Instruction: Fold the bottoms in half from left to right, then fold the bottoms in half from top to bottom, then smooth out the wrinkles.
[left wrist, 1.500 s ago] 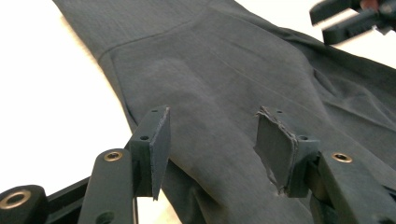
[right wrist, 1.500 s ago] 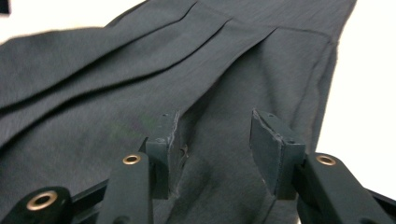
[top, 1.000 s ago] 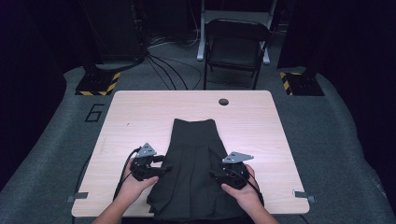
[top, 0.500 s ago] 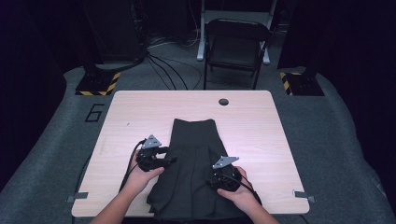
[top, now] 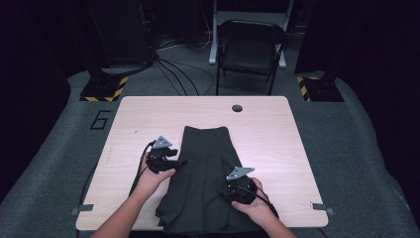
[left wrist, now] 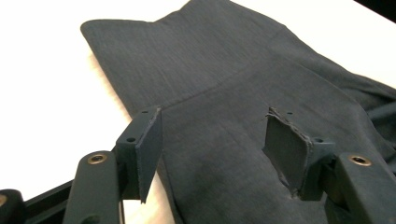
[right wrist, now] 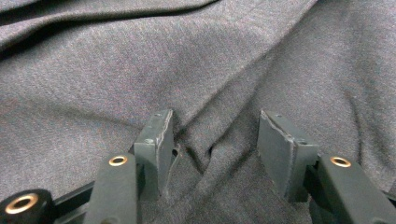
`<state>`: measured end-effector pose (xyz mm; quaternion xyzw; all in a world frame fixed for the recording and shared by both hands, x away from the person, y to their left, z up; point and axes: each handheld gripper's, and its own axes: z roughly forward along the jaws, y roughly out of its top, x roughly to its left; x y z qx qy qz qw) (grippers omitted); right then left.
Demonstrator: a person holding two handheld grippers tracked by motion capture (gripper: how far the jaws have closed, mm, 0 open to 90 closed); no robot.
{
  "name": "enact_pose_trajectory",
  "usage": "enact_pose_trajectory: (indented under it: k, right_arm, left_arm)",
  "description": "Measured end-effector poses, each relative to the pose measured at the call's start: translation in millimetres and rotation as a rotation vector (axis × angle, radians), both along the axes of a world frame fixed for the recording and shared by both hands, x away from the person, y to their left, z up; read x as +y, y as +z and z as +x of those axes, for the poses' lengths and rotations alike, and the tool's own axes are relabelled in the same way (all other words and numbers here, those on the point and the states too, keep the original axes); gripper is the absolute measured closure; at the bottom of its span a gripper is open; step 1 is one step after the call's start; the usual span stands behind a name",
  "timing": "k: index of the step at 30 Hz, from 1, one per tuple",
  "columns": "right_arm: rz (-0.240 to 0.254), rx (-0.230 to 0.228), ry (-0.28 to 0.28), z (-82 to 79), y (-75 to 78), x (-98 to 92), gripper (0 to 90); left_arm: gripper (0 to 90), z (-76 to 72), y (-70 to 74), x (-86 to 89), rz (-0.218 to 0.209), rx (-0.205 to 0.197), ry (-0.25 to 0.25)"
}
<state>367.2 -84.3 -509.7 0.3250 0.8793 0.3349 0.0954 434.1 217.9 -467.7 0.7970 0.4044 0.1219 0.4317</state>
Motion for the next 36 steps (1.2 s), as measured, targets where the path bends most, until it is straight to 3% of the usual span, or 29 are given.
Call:
enact_pose_trajectory:
  k: [5, 10, 19, 25, 29, 36]
  right_arm:
    - [0.000, -0.005, 0.003, 0.8, -0.2, -0.3, 45.4]
    - [0.008, 0.009, -0.014, -0.3, -0.3, 0.2, 45.3]
    - [0.010, -0.001, -0.012, 0.1, -0.7, 0.2, 45.3]
    - [0.015, 0.000, -0.002, 1.0, -0.8, -0.4, 45.3]
    - [0.018, -0.003, 0.002, 0.9, -1.1, -0.7, 45.3]
    - [0.023, -0.005, -0.003, 0.3, -1.5, -0.8, 45.3]
  left_arm:
    - [34.6, 10.4, 4.1, 1.8, -0.019, -0.010, 0.022]
    - [38.0, 17.8, 7.7, -0.1, 0.002, 0.014, 0.019]
    - [41.6, 30.6, 11.0, -5.7, 0.015, 0.017, 0.015]
    - [44.0, 43.4, 12.1, -5.0, 0.007, 0.006, 0.054]
    - [46.7, 49.8, 12.7, -5.9, -0.002, 0.022, 0.074]
    - [46.6, 61.2, 13.6, -10.9, 0.034, 0.023, 0.075]
